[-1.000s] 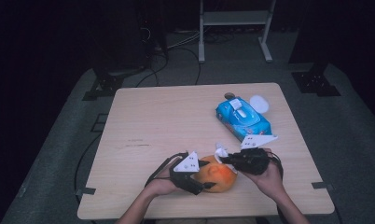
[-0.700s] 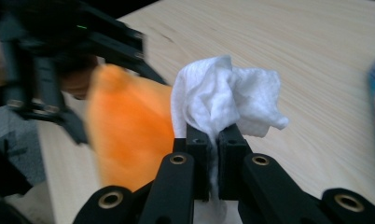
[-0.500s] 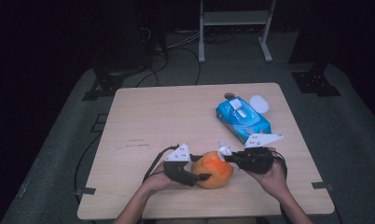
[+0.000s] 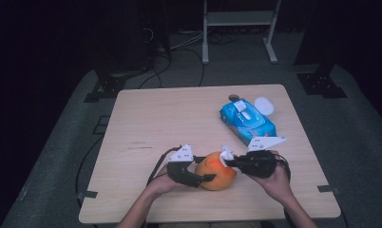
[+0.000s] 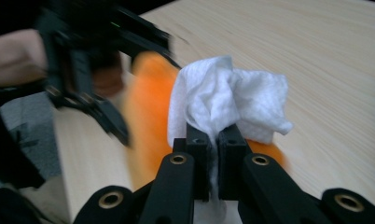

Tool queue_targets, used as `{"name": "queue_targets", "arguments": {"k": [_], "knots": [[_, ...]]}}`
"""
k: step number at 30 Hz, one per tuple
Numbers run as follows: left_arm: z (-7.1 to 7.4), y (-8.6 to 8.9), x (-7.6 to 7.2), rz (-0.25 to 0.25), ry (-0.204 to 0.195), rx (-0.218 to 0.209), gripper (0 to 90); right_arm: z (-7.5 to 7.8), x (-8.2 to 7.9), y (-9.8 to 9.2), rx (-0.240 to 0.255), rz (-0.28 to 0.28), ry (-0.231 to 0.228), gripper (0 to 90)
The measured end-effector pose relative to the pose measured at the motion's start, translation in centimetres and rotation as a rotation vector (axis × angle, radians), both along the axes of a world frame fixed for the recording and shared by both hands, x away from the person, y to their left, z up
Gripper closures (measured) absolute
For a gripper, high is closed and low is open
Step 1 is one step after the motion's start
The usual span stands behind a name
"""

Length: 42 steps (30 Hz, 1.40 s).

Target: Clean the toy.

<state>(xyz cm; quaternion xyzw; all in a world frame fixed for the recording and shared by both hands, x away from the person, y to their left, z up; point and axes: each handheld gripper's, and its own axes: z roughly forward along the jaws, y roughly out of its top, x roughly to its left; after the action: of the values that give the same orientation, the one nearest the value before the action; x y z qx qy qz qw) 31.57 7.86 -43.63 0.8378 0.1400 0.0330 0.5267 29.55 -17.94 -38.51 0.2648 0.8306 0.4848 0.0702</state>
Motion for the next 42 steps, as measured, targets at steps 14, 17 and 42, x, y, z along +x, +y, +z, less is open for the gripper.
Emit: {"name": "queue_targets", "arguments": {"k": [14,17,42], "knots": [[-0.2,0.7,0.8,0.072,0.047,-0.034,32.2,-0.8,0.4,-0.1,-0.036,-0.057,-0.009,85.3],[-0.2,0.8,0.8,0.093,0.063,-0.045,32.1,-0.3,-0.1,0.9,-0.014,-0.02,-0.017,85.3],[1.4,1.2,0.4,0.022,-0.101,0.022,35.8,-0.6,1.4,-0.7,0.02,-0.113,0.006,85.2]]}}
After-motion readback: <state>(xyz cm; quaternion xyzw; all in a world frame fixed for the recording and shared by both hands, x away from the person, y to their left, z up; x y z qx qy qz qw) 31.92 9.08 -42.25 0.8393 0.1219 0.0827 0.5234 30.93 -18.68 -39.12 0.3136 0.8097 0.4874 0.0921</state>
